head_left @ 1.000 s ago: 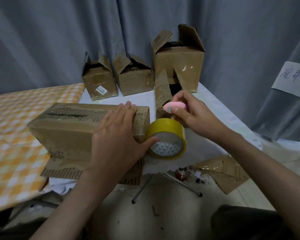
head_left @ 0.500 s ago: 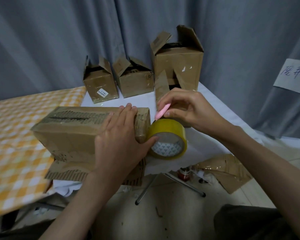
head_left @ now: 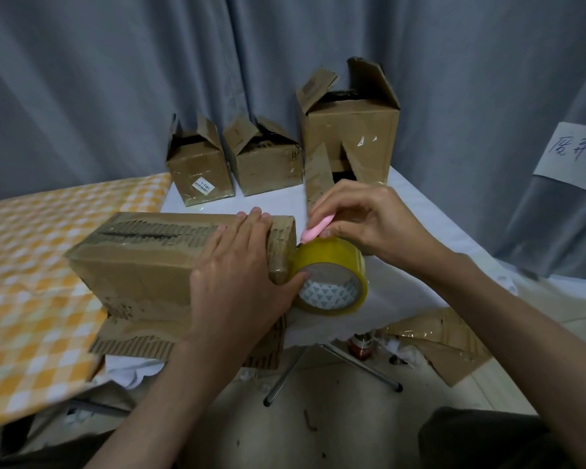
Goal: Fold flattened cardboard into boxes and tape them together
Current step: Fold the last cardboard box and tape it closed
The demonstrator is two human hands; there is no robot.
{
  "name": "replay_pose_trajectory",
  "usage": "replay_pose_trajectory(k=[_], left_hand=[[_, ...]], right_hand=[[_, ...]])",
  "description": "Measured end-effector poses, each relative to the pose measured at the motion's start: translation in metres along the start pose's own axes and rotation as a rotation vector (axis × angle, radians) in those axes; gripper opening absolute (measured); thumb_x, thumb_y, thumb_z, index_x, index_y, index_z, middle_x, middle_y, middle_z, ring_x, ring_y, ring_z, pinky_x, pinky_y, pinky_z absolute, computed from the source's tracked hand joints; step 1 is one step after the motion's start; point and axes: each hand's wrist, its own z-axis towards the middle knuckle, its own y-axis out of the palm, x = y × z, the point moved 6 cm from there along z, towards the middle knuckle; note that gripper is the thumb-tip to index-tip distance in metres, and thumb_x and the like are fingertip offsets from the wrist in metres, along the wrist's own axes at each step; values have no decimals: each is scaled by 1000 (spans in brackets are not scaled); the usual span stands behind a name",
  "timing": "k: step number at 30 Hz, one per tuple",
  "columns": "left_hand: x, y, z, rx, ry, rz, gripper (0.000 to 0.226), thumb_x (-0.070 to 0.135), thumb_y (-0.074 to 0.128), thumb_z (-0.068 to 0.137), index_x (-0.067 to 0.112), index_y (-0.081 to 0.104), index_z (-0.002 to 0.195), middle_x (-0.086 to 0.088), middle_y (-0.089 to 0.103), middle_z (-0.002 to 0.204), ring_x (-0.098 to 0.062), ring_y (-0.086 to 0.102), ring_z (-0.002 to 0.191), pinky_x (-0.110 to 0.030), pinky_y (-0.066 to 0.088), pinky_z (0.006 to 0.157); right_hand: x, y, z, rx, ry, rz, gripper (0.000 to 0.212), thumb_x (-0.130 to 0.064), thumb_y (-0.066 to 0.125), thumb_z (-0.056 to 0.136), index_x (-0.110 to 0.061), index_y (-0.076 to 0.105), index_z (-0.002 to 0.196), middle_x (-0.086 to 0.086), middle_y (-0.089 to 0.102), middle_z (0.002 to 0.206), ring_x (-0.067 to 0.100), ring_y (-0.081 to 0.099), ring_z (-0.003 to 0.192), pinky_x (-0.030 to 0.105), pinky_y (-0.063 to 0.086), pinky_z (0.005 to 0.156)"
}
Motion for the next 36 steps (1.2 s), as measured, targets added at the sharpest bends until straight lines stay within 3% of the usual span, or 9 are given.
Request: replay_pose_trajectory(k=[10, 15, 18, 21, 25, 30, 32, 34, 36], left_hand=[[1, -1, 0, -24, -3, -4, 92, 74, 63, 72, 15, 48, 141, -4, 46, 150, -20, 41, 140, -34, 20, 115], [1, -1, -1, -4, 2, -6, 90, 71, 66, 71, 13, 51, 139, -5, 49, 148, -21, 43, 138, -36, 25, 115], [2, -2, 0, 1, 6, -5, 91, 71, 67, 71, 13, 50, 139, -6, 49, 148, -22, 43, 138, -38, 28, 115], [3, -2, 0, -3, 7, -1, 92, 71, 66, 71, 13, 49, 140, -6, 48, 149, -22, 42, 139, -38, 29, 115], [4, -4, 0, 5, 6, -4, 91, 70, 67, 71, 12, 51, 139, -6, 49, 147, -22, 44, 138, -38, 29, 115], [3, -4, 0, -13, 8, 8, 94, 74, 63, 72, 12, 48, 141, -5, 47, 150, -21, 42, 139, -38, 28, 115], [4, -4, 0, 7, 12, 14, 93, 72, 66, 71, 11, 51, 139, -7, 50, 147, -23, 45, 137, -38, 30, 113], [4, -4, 0, 24, 16, 22, 92, 71, 69, 69, 10, 53, 137, -8, 53, 144, -24, 49, 134, -39, 34, 110], [5, -4, 0, 38, 20, 20, 92, 70, 71, 68, 10, 55, 135, -8, 54, 143, -24, 50, 133, -39, 36, 110]], right_hand=[[10, -3, 5, 72, 73, -221, 17, 4, 72, 84, -10, 80, 90, 3, 69, 97, 13, 64, 94, 34, 52, 86], [29, -27, -1, 20, 311, -370, 15, -7, 76, 83, -20, 76, 91, -4, 71, 88, 5, 62, 77, 15, 47, 70], [46, -51, -21, -120, 488, -222, 22, -6, 80, 81, -21, 70, 93, 3, 70, 83, 13, 60, 65, 26, 52, 64], [69, -66, -47, -227, 691, -199, 23, -1, 74, 85, -16, 64, 99, 12, 71, 84, 16, 56, 67, 20, 49, 55], [96, -60, -65, -297, 864, -292, 21, -2, 70, 89, -18, 65, 101, 15, 71, 97, 17, 54, 70, 24, 47, 63], [102, -58, -61, -264, 881, -619, 28, -23, 82, 82, -22, 68, 106, 5, 64, 109, 19, 57, 87, 26, 45, 70], [86, -63, -50, -118, 807, -748, 22, -24, 81, 82, -24, 68, 100, 6, 66, 106, 22, 61, 88, 32, 51, 76], [65, -55, -38, 79, 644, -629, 5, -19, 70, 89, -19, 69, 84, 8, 73, 89, 20, 64, 75, 33, 53, 71], [45, -30, -28, 127, 574, -274, 13, -24, 68, 93, -17, 75, 85, 5, 74, 80, 11, 67, 66, 28, 56, 63]])
